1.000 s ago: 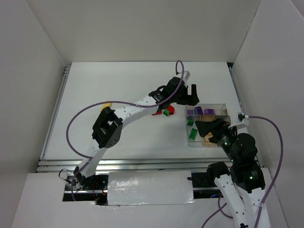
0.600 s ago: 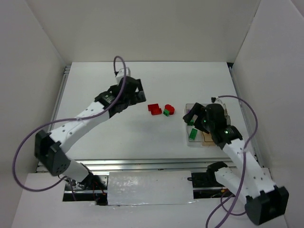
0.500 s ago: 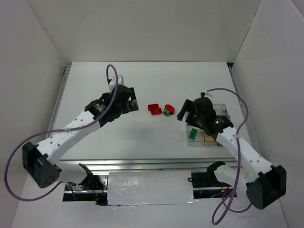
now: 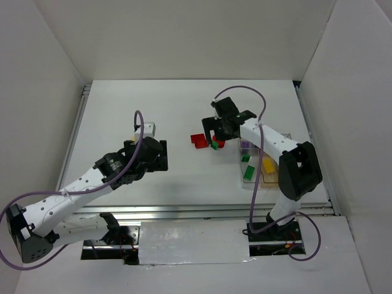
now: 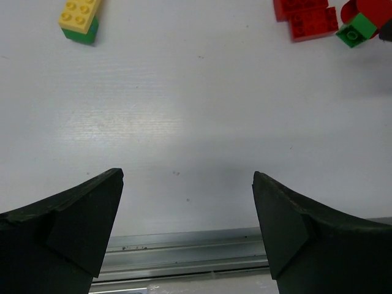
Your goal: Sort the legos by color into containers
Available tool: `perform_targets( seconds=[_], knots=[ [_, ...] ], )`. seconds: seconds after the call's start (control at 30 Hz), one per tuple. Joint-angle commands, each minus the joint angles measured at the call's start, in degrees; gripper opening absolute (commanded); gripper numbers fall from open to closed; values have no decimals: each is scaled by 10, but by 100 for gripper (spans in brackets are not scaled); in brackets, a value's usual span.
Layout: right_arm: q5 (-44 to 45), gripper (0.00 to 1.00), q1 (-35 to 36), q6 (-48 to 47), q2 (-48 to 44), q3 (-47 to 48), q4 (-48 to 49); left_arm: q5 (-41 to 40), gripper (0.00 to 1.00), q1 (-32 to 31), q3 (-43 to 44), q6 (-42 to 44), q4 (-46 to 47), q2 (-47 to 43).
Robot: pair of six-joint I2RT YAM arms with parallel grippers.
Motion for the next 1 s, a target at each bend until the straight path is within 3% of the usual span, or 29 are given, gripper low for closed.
perform_targets(
  seconds=[0.0, 0.13, 0.23, 0.6, 0.77, 0.87, 0.9, 0.97],
  knots=[
    [-18, 100, 21, -72, 7, 51, 21, -25, 100, 1, -32, -33, 10, -37],
    [50, 100, 35, 13, 109, 154, -28, -23, 100, 2, -84, -63, 24, -99],
    [98, 100, 54, 51, 154, 180, -19, -15, 99, 4, -92, -59, 24, -126],
    [109, 100, 85, 72, 301, 312, -38, -2, 100, 4, -102, -57, 12, -152],
    [119, 99, 86, 93, 328, 312, -47, 0, 100, 4, -108, -58, 15, -151],
    [112, 86, 86, 103, 332, 304, -52, 4, 100, 4, -111, -56, 20, -151],
    [107, 78, 86, 109, 331, 294, -45, 5, 99, 4, -111, -56, 20, -151],
    [104, 72, 86, 114, 326, 285, -42, 5, 100, 4, -112, -56, 22, -151]
  ],
)
